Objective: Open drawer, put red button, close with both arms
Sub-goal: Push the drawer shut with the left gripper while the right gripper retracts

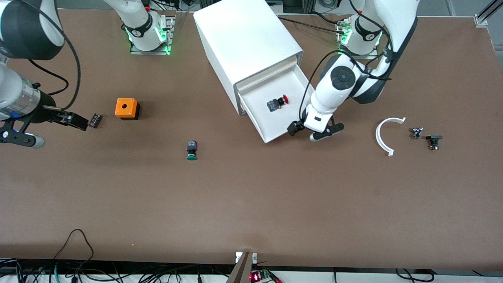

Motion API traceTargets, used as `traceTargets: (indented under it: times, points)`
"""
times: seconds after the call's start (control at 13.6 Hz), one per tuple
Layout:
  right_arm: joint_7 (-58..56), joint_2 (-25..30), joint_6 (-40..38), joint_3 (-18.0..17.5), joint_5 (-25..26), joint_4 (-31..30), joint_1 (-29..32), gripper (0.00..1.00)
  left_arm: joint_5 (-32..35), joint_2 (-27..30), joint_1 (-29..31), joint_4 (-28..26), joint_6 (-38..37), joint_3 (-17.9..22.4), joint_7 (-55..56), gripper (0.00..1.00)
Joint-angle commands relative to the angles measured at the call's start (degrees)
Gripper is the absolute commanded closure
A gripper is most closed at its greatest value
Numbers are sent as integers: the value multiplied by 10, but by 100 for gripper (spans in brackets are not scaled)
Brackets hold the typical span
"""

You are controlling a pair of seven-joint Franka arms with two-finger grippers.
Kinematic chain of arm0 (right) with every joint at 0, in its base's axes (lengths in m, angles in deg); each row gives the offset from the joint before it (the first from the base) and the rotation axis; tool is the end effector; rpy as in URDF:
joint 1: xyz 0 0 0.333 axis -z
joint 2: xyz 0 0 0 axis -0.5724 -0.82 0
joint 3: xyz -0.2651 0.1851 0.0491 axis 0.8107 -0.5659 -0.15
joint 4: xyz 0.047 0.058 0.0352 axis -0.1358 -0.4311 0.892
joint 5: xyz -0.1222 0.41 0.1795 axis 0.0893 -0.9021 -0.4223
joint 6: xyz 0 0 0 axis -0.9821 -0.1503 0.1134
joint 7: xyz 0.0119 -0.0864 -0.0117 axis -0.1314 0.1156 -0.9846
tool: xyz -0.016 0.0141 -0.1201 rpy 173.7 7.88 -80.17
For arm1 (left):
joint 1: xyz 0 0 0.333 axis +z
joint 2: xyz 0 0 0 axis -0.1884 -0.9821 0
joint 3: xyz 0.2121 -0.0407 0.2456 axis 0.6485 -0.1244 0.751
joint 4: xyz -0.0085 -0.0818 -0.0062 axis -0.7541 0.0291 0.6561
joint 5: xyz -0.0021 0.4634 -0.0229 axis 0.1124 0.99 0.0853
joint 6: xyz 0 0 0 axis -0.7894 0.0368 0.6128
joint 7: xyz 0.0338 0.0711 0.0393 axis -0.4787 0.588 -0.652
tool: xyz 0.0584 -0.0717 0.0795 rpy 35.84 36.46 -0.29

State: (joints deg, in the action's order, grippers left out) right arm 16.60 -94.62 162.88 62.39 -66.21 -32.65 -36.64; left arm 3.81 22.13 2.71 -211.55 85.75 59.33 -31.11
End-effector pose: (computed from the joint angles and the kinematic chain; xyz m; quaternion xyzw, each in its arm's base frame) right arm 0.6937 0.0301 0.5408 0.9934 -0.0914 -0.0374 0.0581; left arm 0.5378 -0.3433 0.2151 0.9711 0.2199 0.0032 0.0923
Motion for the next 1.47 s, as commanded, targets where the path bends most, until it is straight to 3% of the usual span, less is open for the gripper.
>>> traceTargets:
  times: [0.0, 0.15, 0.44, 0.88, 1.18, 1.4]
  points:
    - [-76, 38, 35, 34, -41, -71, 15, 0, -9, 13, 0, -23, 5, -32, 8, 0]
    - [-73, 76, 49, 50, -63, -126, 15, 0, -9, 18, 0, -33, 3, -59, 9, 0]
    - [-73, 163, 113, 50, -61, -248, 15, 0, -10, 21, 0, -45, -1, -84, 1, 0]
    - [-84, 154, 135, 46, -60, -234, 13, 0, -10, 24, 0, -60, -28, -144, -1, 0]
    - [-166, 154, 128, 50, -63, -218, 14, 0, -11, 35, 3, -60, -43, -144, -1, 0]
    - [-127, 154, 127, 50, -63, -218, 14, 0, -10, 49, 16, -60, -43, -142, -1, 0]
